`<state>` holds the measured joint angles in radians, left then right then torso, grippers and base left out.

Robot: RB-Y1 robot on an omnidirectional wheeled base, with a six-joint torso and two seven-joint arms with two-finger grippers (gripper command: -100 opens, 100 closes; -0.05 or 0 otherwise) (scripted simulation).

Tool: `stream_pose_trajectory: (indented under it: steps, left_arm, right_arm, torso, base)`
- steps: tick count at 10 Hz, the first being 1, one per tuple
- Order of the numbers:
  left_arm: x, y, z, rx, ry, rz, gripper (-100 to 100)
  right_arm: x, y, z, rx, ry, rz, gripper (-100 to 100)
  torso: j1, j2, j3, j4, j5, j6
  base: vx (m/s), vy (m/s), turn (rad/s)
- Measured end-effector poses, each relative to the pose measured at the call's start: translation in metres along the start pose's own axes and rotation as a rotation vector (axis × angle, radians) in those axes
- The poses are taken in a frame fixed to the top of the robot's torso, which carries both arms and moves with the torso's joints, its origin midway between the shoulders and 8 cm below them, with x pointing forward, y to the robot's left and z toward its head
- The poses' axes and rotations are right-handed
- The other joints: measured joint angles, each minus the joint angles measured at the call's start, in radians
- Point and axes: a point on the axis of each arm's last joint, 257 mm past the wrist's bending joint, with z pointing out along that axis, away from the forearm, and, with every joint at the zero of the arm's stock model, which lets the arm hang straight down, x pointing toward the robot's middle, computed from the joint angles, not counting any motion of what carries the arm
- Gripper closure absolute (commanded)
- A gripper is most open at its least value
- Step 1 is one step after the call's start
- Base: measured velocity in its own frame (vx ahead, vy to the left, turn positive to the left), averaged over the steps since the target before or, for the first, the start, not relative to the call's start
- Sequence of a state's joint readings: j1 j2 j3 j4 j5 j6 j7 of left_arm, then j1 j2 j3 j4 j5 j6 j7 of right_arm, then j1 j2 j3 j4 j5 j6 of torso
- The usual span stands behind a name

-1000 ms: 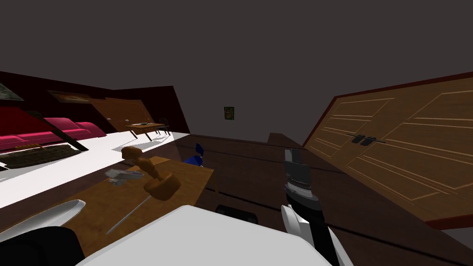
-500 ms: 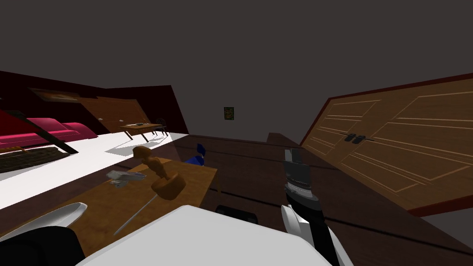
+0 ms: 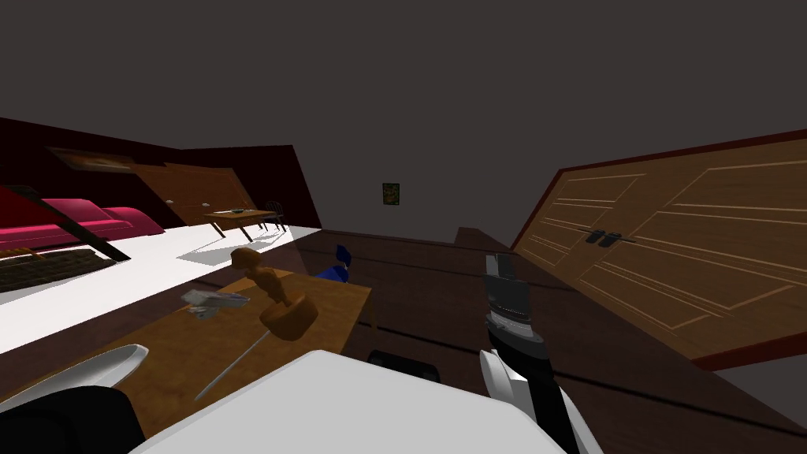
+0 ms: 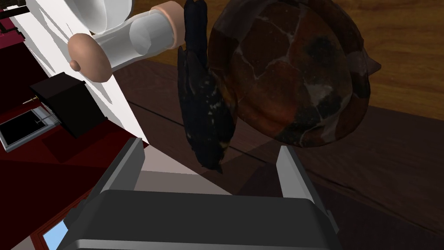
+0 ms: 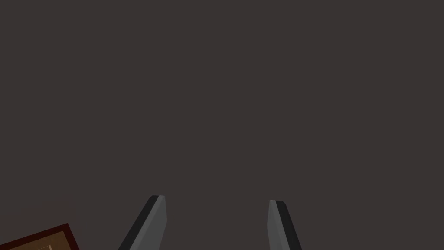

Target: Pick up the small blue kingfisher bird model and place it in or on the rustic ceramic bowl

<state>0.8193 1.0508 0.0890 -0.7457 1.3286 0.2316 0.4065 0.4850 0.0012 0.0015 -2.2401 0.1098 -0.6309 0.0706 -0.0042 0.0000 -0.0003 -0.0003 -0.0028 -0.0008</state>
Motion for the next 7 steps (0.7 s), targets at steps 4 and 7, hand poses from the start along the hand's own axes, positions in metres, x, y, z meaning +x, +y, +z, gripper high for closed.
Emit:
stream_pose_trajectory:
  steps: [4, 7]
  left_arm:
    - [-0.01, -0.013, -0.005, -0.011, -0.024, -0.024, -100]
    - [-0.013, -0.017, -0.008, -0.015, -0.033, -0.037, -100]
  right_arm:
    - [0.0, 0.0, 0.0, 0.0, 0.0, 0.0, 0]
    - [0.0, 0.0, 0.0, 0.0, 0.0, 0.0, 0]
  torso:
    - [-0.001, 0.005, 0.003, 0.001, 0.0, -0.001]
    - [-0.001, 0.001, 0.001, 0.0, 0.0, 0.0]
  base:
    - [-0.09, -0.03, -0.123]
    - [-0.033, -0.025, -0.078]
